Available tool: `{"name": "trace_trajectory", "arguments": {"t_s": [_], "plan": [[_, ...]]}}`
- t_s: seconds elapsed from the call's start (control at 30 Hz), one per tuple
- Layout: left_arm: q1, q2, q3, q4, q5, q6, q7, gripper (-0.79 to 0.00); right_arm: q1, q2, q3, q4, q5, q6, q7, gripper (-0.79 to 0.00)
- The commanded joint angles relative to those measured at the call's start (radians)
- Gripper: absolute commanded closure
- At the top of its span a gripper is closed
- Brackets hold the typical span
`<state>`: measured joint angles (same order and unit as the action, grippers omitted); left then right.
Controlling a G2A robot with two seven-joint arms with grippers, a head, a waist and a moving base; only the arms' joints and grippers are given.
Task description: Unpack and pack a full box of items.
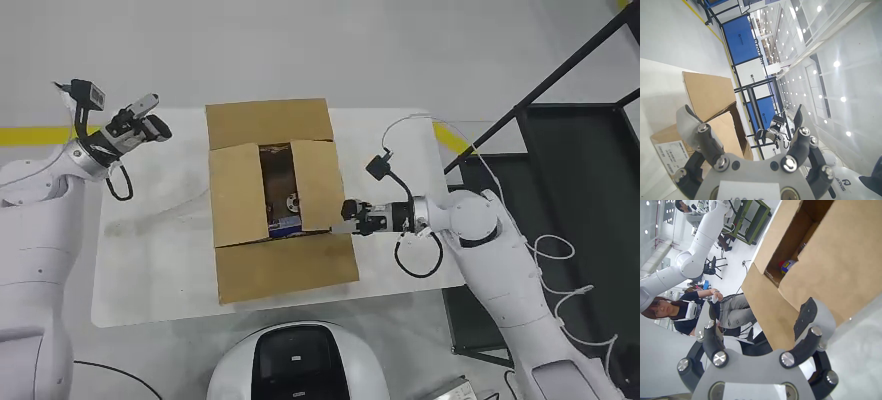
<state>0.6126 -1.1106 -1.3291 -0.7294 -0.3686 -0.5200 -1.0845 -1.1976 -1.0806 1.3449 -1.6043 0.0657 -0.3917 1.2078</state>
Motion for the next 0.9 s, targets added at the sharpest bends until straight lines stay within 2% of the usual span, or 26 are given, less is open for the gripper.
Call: {"name": "trace_trajectory", "arguments": {"t_s": [0.0,0.2,0.77,0.87], "plan": [[-0.021,-0.009,0.025,0.049,0.015,-0.032,0.026,-0.785,-0.03,0.008,0.039,0.016,0.004,0.01,0.001,-0.785],[-0.069,-0.043,0.076,0.173,-0.019,-0.115,0.073,-0.785,-0.084,0.019,0.077,0.028,0.025,0.015,0.012,-0.785],[-0.069,-0.043,0.076,0.173,-0.019,-0.115,0.073,-0.785,-0.084,0.019,0.077,0.028,0.025,0.015,0.012,-0.785],[-0.054,-0.044,0.081,0.152,-0.007,-0.077,0.097,-0.785,-0.084,0.022,0.081,0.04,0.04,0.081,-0.001,-0.785]]}}
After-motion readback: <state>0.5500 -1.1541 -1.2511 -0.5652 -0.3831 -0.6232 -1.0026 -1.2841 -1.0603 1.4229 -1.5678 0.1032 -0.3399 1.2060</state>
